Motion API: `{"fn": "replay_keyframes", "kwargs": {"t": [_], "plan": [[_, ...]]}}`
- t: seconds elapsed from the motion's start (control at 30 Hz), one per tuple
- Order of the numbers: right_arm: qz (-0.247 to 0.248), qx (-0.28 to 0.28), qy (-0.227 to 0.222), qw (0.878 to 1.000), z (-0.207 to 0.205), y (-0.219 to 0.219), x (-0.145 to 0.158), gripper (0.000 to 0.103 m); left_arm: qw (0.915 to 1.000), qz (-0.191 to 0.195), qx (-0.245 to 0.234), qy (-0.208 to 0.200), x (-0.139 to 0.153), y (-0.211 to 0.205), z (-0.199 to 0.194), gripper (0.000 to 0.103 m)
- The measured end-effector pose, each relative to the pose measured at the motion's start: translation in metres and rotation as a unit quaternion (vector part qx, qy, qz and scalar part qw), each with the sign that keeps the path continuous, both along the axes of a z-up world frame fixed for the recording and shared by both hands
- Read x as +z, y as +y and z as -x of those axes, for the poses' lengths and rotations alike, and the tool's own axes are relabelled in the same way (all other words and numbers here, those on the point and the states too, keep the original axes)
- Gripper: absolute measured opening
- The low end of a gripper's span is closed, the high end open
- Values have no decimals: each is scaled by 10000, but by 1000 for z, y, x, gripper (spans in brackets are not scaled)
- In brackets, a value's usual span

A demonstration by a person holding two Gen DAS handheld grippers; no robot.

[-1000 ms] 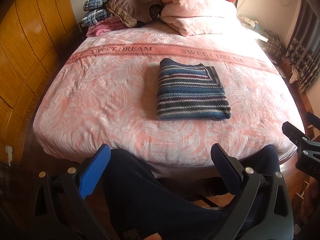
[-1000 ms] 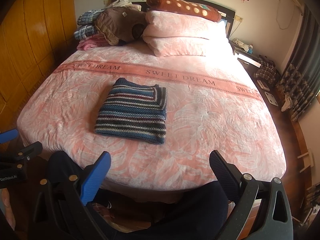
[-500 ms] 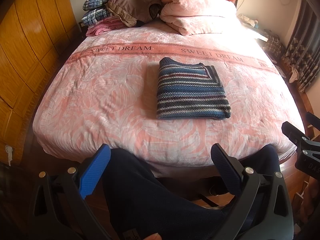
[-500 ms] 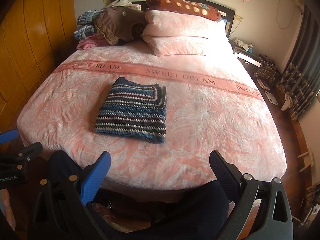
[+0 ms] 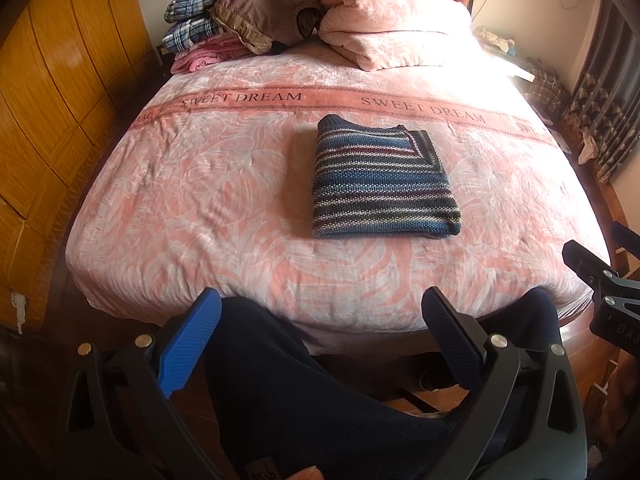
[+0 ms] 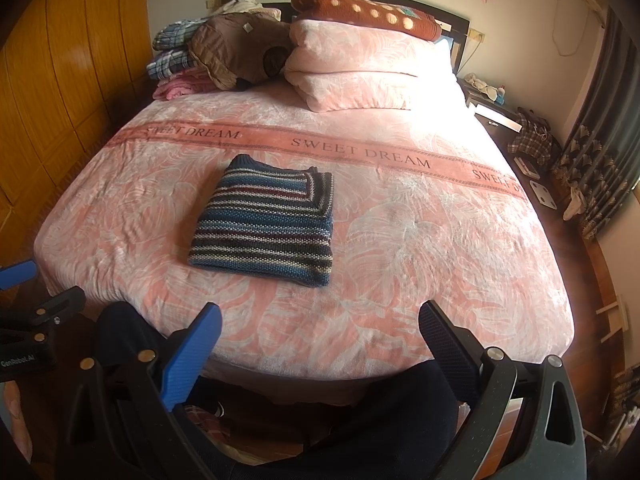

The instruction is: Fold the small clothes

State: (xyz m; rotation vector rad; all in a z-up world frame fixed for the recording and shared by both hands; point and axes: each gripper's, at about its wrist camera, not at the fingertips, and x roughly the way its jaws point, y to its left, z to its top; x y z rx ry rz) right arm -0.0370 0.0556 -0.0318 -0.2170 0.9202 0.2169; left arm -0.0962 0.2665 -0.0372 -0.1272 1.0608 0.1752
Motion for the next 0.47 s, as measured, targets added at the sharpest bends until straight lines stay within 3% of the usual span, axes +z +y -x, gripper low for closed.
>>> {"fn": "replay_keyframes", "kwargs": {"t": [0.47], "plan": [[-85,-46,-5,10000,5,3,2,99,10000,-1,-67,-44,1,1,-1,100]]}}
